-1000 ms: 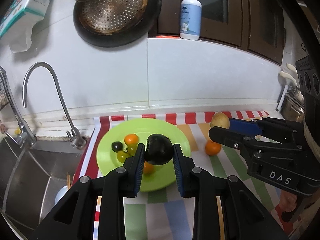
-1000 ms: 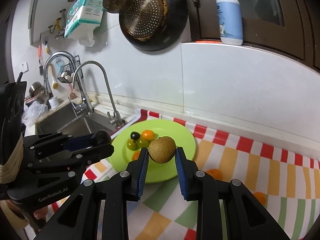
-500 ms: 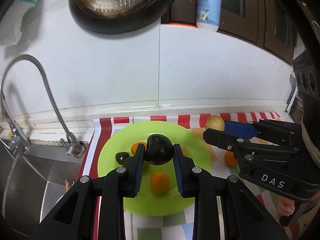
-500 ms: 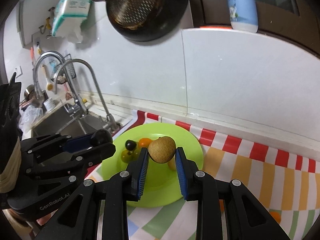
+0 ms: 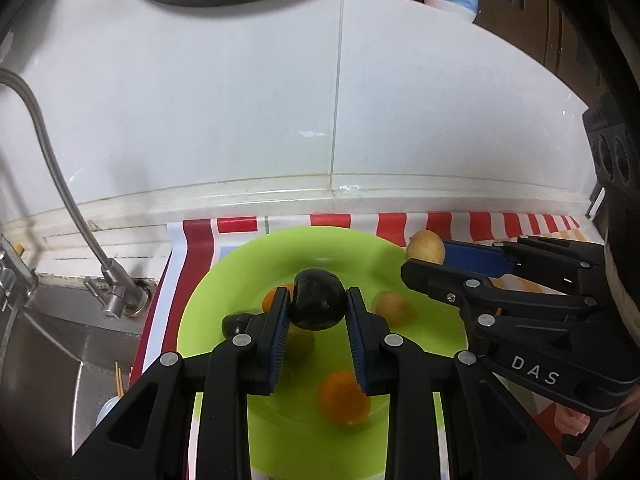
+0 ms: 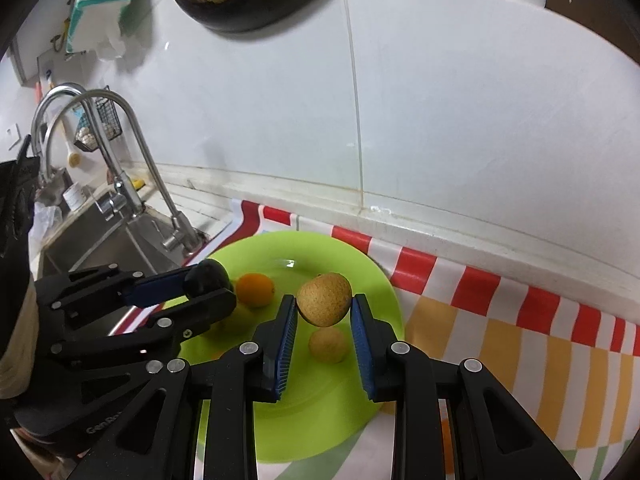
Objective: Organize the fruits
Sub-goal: 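Lower the plum and kiwi onto the plate and open both tools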
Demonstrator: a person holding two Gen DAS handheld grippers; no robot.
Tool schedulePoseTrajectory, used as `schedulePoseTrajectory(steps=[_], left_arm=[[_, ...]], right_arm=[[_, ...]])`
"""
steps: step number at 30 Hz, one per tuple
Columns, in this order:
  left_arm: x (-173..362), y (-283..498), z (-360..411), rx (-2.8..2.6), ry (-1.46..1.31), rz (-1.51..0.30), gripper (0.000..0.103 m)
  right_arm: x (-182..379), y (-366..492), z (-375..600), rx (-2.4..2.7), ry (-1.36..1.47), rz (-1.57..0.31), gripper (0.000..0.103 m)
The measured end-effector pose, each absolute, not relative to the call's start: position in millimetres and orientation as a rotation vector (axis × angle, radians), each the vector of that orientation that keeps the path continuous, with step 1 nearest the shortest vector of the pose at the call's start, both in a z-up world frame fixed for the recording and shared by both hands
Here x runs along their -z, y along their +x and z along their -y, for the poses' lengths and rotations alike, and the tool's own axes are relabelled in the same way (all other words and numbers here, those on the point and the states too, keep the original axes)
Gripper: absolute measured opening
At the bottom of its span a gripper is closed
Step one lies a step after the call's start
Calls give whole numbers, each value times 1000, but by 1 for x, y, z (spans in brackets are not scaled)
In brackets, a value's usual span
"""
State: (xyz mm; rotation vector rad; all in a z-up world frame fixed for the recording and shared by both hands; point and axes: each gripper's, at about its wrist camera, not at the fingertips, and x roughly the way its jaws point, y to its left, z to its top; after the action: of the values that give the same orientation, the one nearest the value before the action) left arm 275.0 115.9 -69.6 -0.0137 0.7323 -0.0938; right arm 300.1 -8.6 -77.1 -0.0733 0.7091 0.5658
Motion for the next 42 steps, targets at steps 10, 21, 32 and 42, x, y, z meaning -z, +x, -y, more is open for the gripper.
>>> schedulePoseTrajectory(steps=[10, 21, 32, 42], left_arm=[[78, 288, -119, 96, -18, -751, 31], [60, 254, -120, 46, -31, -702, 38], [32, 203, -93, 69, -19, -633, 42], [4, 165, -61, 92, -1, -556, 65]], right_arm=[[88, 315, 6, -568, -73, -739, 29], [73, 288, 21, -548, -83, -689, 30], [41, 231, 52, -548, -42, -605, 30], [18, 184, 92, -441, -23, -525, 40]])
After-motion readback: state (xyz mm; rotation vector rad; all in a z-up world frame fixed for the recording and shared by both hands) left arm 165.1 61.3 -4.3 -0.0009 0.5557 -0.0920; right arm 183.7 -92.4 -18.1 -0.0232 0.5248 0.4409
